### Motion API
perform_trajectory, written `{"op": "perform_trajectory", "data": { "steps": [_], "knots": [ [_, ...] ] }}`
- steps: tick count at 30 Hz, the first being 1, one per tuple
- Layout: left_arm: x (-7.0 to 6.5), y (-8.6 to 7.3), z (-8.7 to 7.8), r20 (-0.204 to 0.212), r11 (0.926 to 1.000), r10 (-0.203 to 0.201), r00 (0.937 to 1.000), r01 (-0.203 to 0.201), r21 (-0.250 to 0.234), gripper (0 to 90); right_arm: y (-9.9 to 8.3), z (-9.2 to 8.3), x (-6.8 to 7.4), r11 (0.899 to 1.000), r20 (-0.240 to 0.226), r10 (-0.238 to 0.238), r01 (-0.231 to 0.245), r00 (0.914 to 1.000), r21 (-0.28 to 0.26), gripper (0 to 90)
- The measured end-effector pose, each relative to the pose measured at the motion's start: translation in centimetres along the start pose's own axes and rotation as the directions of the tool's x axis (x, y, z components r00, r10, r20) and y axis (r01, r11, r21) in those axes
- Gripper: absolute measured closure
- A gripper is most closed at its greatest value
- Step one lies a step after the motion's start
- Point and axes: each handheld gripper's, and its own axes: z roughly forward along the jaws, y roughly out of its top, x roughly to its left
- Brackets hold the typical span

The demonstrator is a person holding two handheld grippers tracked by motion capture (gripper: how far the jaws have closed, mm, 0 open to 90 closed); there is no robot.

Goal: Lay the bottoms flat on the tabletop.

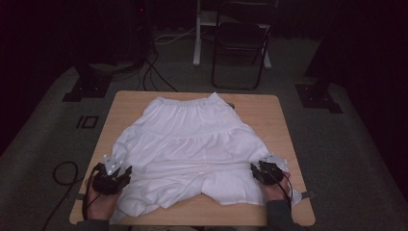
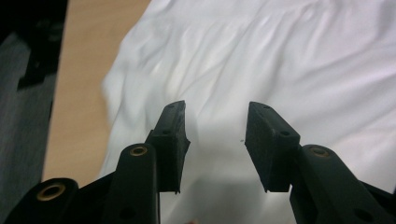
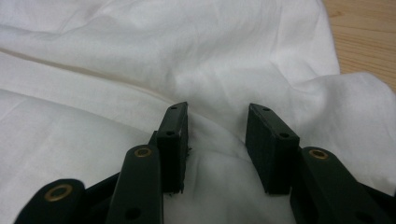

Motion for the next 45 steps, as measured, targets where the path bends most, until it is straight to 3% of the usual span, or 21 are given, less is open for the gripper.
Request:
{"op": "perform_trajectory", "data": {
  "steps": [1,4,5,6,7,9,14,17,21,23,26,28,30,32,36,39,43,45],
  "knots": [
    [-0.8,1.5,1.3,0.008,0.9996,0.027,0.9996,-0.027,0.006,59.1,0.0,0.0,0.0,1.0,-0.002,0.001,-0.001,1.0,0.0,59.0],
    [-1.7,2.8,2.3,0.028,0.9991,0.042,0.9987,-0.042,0.001,59.1,0.0,0.0,0.0,1.0,-0.002,0.001,-0.001,1.0,-0.001,58.9],
    [-2.5,3.9,3.3,0.046,0.9977,0.067,0.9967,-0.067,-0.005,59.2,0.0,0.0,-0.1,1.0,-0.003,0.001,-0.001,1.0,-0.001,59.0],
    [-2.5,3.9,3.3,0.046,0.9977,0.067,0.9967,-0.067,-0.005,59.2,0.0,0.0,-0.1,1.0,-0.003,0.001,-0.001,1.0,-0.001,59.0],
    [-2.8,4.4,4.1,0.066,0.9975,0.07,0.9954,-0.07,-0.006,59.2,0.0,0.0,-0.1,1.0,-0.004,0.001,-0.001,1.0,-0.001,58.9],
    [-3.2,4.9,5.7,0.068,0.9974,0.07,0.9953,-0.071,0.015,59.3,0.0,0.0,-0.1,1.0,-0.003,0.001,-0.001,1.0,-0.002,59.0],
    [-2.6,3.3,9.6,0.04,0.9934,0.01,0.9992,-0.015,0.114,60.9,-0.1,0.0,-0.1,1.0,-0.006,0.004,-0.004,1.0,-0.003,58.9],
    [-1.7,1.6,10.2,0.018,0.9901,-0.028,0.9994,0.025,0.138,60.9,-0.1,0.0,-0.1,1.0,-0.006,0.003,-0.003,1.0,-0.004,58.9],
    [-0.1,-0.2,9.8,-0.042,0.9861,-0.077,0.9961,0.083,0.144,61.6,0.0,0.0,-0.1,1.0,-0.004,-0.001,0.001,1.0,-0.004,58.9],
    [0.8,-1.1,9.2,-0.072,0.9836,-0.113,0.991,0.122,0.133,61.8,0.0,0.0,-0.1,1.0,-0.004,-0.001,0.001,1.0,-0.002,58.9],
    [1.9,-2.4,8.1,-0.124,0.9792,-0.135,0.9829,0.152,0.134,61.4,0.0,-0.1,-0.1,1.0,-0.004,-0.005,0.005,1.0,0.002,58.9],
    [2.3,-3.2,7.2,-0.161,0.9782,-0.129,0.9786,0.152,0.142,61.3,0.0,-0.2,-0.1,1.0,-0.006,-0.006,0.006,1.0,0.01,58.9],
    [2.8,-4.1,6.3,-0.164,0.977,-0.139,0.9765,0.163,0.138,59.9,-0.1,-0.3,-0.1,1.0,-0.008,-0.007,0.007,0.9999,0.019,58.9],
    [3.0,-4.9,5.5,-0.205,0.9776,-0.116,0.9719,0.148,0.149,59.2,-0.1,-0.5,-0.1,1.0,-0.01,-0.011,0.011,0.9999,0.03,58.8],
    [4.0,-6.3,4.1,-0.213,0.9713,-0.152,0.9652,0.186,0.148,57.7,-0.4,-1.2,-0.1,0.998,-0.017,-0.017,0.018,0.9997,0.056,57.5],
    [4.1,-6.7,3.5,-0.236,0.9695,-0.144,0.9611,0.185,0.161,57.5,-0.8,-1.8,-0.2,0.997,-0.034,-0.021,0.023,0.9992,0.069,56.4],
    [4.4,-6.9,3.0,-0.266,0.9628,-0.173,0.9485,0.22,0.158,57.8,-1.5,-2.8,-0.2,0.996,-0.022,-0.028,0.03,0.9994,0.082,56.4],
    [4.4,-6.9,3.0,-0.265,0.963,-0.168,0.9494,0.216,0.162,57.7,-2.0,-3.5,-0.3,0.996,-0.007,-0.034,0.035,0.9994,0.081,56.1]
  ]
}}
